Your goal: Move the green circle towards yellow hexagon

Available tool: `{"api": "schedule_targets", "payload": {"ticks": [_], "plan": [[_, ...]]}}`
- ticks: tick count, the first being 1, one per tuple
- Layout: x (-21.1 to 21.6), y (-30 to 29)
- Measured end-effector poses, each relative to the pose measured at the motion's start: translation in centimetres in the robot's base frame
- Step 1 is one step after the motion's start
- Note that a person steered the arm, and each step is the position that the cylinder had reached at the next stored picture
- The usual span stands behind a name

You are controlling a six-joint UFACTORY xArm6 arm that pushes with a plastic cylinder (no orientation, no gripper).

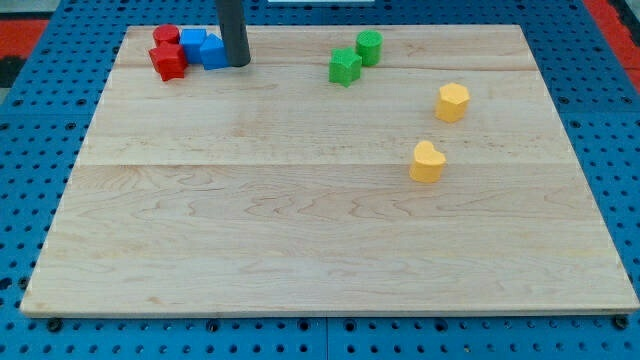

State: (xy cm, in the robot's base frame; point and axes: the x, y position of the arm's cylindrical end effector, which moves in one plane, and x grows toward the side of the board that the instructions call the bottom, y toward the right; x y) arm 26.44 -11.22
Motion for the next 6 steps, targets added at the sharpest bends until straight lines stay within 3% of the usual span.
{"api": "schedule_targets", "payload": {"ticks": [2,6], "plan": [[3.1,2.5],[1.2,7.5]]}}
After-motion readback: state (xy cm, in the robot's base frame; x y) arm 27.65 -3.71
